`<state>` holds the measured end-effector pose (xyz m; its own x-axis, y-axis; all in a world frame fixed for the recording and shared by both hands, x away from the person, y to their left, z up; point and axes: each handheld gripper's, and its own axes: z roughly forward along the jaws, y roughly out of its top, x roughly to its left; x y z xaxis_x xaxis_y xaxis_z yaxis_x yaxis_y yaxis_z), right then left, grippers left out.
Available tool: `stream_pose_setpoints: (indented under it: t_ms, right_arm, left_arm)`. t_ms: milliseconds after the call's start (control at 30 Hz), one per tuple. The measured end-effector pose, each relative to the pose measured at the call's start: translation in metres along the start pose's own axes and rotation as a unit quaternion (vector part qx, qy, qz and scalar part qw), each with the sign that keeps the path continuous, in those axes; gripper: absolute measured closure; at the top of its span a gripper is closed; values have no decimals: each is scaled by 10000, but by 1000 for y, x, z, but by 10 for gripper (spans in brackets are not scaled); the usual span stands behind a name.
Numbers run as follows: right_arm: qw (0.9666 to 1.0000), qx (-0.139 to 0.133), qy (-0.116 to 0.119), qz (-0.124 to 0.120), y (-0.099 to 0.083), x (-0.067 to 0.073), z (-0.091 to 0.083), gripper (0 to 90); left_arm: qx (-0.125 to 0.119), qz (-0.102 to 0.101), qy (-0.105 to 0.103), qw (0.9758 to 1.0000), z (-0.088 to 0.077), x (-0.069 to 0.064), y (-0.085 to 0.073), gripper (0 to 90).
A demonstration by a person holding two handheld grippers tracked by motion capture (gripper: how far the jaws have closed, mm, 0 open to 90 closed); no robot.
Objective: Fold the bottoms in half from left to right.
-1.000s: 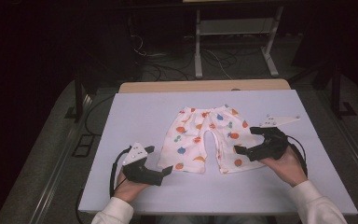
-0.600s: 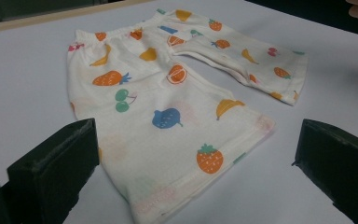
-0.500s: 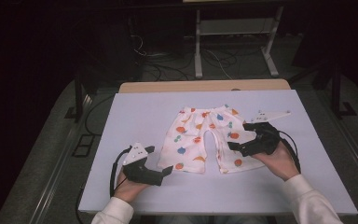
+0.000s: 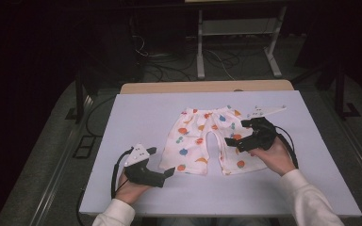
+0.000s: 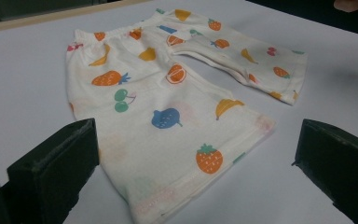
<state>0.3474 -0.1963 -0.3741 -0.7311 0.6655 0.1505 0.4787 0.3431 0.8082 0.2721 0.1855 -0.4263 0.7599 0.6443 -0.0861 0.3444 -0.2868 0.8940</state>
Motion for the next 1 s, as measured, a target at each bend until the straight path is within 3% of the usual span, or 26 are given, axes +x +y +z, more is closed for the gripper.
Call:
stream_pose_setpoints:
  t_ms: [1000]
  right_arm:
    - [10000,-26,-69,58,31,-9,17,0]
  left_arm:
    - [3,13,-28,10000,1,0,0,0]
